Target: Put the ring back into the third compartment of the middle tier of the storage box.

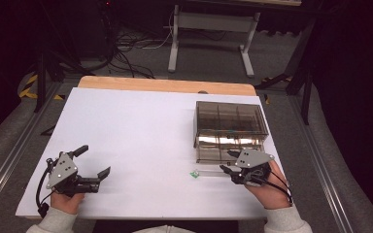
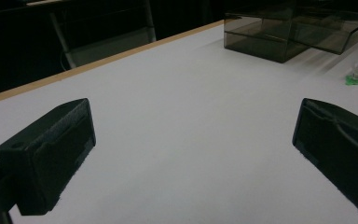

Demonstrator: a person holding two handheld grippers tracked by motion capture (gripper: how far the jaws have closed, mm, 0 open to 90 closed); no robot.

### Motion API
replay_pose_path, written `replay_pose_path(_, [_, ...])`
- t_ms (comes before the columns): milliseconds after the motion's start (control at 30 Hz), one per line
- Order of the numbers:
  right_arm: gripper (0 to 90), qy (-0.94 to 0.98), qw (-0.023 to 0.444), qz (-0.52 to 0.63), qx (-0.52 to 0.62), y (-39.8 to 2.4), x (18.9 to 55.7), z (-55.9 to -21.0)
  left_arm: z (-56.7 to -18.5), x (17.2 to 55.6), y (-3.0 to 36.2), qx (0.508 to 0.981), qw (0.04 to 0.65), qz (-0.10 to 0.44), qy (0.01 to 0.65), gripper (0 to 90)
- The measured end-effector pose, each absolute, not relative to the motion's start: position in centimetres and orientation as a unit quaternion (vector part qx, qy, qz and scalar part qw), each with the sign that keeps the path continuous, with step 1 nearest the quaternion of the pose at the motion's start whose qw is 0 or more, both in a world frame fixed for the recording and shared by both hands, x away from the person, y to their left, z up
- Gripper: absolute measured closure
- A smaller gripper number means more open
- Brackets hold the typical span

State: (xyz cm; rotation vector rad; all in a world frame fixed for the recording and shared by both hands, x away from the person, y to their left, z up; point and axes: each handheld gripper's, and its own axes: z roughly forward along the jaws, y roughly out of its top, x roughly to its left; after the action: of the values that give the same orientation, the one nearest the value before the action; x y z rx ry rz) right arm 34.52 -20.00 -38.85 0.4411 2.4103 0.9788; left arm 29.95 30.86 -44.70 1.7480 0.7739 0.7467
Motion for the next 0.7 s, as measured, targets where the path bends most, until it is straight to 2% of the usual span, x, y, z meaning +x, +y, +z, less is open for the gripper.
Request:
replay_pose_path(467, [45.4, 0.871, 0.23, 0.379, 0.21, -19.0, 33.6, -39.9, -44.7, 30.0, 30.8, 0.728, 0.521, 0.31, 0.321, 0.2])
replay_pose_path(700, [44.4, 0.859, 0.201, 0.406, 0.24, -18.3, 33.2, -40.9, -44.7, 30.0, 30.9, 0.727, 0.522, 0.309, 0.322, 0.2])
